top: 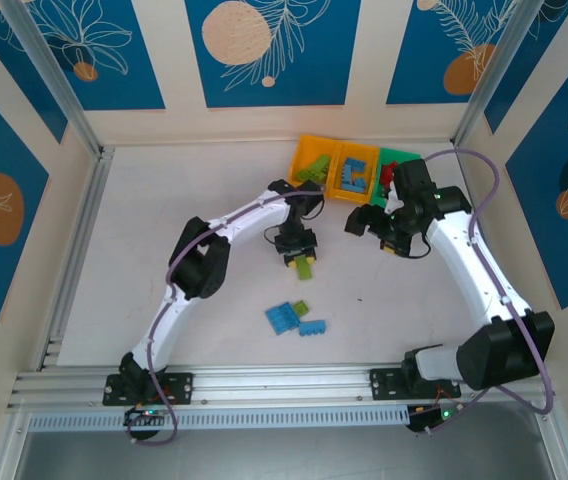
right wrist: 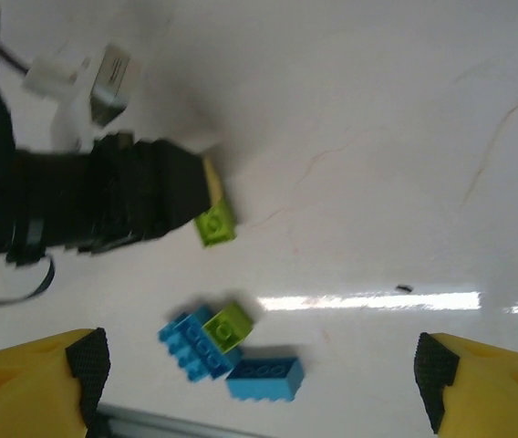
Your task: Sort the legos into containers by color
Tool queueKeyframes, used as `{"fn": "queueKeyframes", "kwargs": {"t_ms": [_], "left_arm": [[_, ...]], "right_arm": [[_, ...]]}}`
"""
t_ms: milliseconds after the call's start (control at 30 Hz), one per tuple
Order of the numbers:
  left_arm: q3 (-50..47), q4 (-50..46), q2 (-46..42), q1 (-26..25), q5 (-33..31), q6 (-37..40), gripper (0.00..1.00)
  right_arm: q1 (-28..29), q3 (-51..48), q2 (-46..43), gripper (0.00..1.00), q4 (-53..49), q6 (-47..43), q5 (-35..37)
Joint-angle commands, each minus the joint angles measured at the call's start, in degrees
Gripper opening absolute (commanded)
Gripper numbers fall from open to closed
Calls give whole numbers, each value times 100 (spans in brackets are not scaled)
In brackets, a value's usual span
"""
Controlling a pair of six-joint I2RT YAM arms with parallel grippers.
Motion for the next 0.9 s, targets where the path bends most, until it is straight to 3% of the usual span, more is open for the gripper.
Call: {"fn": "queueKeyframes", "kwargs": {"t_ms": [0, 200, 733, 867], "left_arm": [[449, -123, -66, 127, -50, 388, 31], [1058, 776, -247, 321, -456, 583, 34], [3208, 3845, 1317, 1108, -1303, -1215, 33], [3357, 4706, 1522, 1137, -1481, -1199, 34]], "right_arm": [[29, -218, -326, 89, 38, 544, -671], [58, -80, -367, 89, 265, 799, -590], [62, 176, -382, 88, 245, 953, -429], [60, 183, -402, 88, 240, 940, -407]]}}
